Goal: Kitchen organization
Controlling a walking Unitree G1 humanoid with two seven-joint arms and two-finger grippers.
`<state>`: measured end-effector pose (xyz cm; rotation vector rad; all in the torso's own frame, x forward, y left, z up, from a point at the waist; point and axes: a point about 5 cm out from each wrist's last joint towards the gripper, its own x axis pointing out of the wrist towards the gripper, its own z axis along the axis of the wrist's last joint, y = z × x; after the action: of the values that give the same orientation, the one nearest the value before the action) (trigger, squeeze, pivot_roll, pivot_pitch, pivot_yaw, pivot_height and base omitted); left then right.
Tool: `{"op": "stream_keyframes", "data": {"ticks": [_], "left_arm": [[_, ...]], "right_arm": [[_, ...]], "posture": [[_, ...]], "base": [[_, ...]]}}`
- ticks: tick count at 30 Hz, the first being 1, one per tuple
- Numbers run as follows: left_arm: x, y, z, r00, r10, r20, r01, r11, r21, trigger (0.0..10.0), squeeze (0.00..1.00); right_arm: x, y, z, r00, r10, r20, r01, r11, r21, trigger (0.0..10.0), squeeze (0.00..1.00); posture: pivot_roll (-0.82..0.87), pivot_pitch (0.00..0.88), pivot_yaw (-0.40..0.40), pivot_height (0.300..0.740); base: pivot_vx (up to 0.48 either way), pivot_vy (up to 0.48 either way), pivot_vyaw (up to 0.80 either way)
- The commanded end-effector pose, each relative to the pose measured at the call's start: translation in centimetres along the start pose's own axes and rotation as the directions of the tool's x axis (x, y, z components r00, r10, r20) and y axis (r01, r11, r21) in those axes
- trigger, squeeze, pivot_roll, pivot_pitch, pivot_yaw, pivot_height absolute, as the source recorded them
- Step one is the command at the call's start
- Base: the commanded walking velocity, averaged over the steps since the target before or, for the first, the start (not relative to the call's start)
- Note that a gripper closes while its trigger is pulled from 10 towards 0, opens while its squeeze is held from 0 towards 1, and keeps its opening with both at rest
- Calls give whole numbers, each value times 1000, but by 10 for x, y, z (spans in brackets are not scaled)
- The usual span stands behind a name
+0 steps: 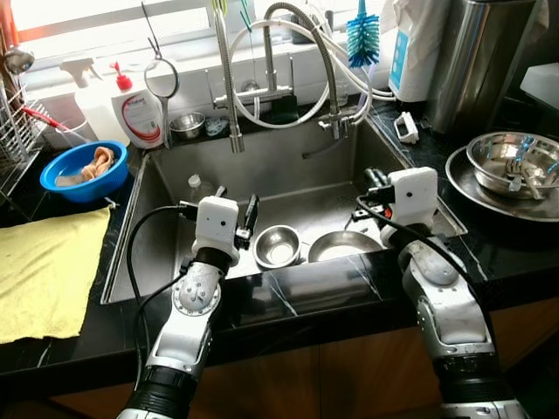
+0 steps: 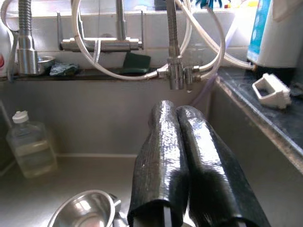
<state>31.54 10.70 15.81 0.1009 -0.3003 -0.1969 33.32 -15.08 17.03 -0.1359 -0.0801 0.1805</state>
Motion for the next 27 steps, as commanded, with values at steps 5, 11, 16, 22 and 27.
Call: {"op": "stream_keyframes", "data": {"ticks": [5,11,16,22,27], "left_arm": [[1,3,1,1000,6,-7,-6,1000,23,10000,0],[0,3,1,1000,5,-8,-4,1000,22,10000,0],[0,4,1,1000,6,-10,-6,1000,25,10000,0],[-1,5,1,1000,8,-11,-7,1000,29,10000,0],[-3,6,0,1000,5,-10,-5,1000,31,10000,0]], "right_arm": [[5,-8,-7,996,-88,-31,90,995,52,10000,31],[5,-8,-5,995,-94,-21,95,994,53,10000,1000],[5,-9,-5,993,-116,-19,117,992,39,10000,0],[4,-7,-1,993,-120,4,120,993,13,10000,0],[-2,-8,10,985,-153,76,161,981,-105,10000,0]], "posture": [[-214,0,125,740],[-211,0,125,740],[-207,0,126,740],[-198,0,126,740],[-200,0,129,740]], "base": [[0,0,0],[0,0,0],[0,0,0],[0,0,0],[0,0,0]]}}
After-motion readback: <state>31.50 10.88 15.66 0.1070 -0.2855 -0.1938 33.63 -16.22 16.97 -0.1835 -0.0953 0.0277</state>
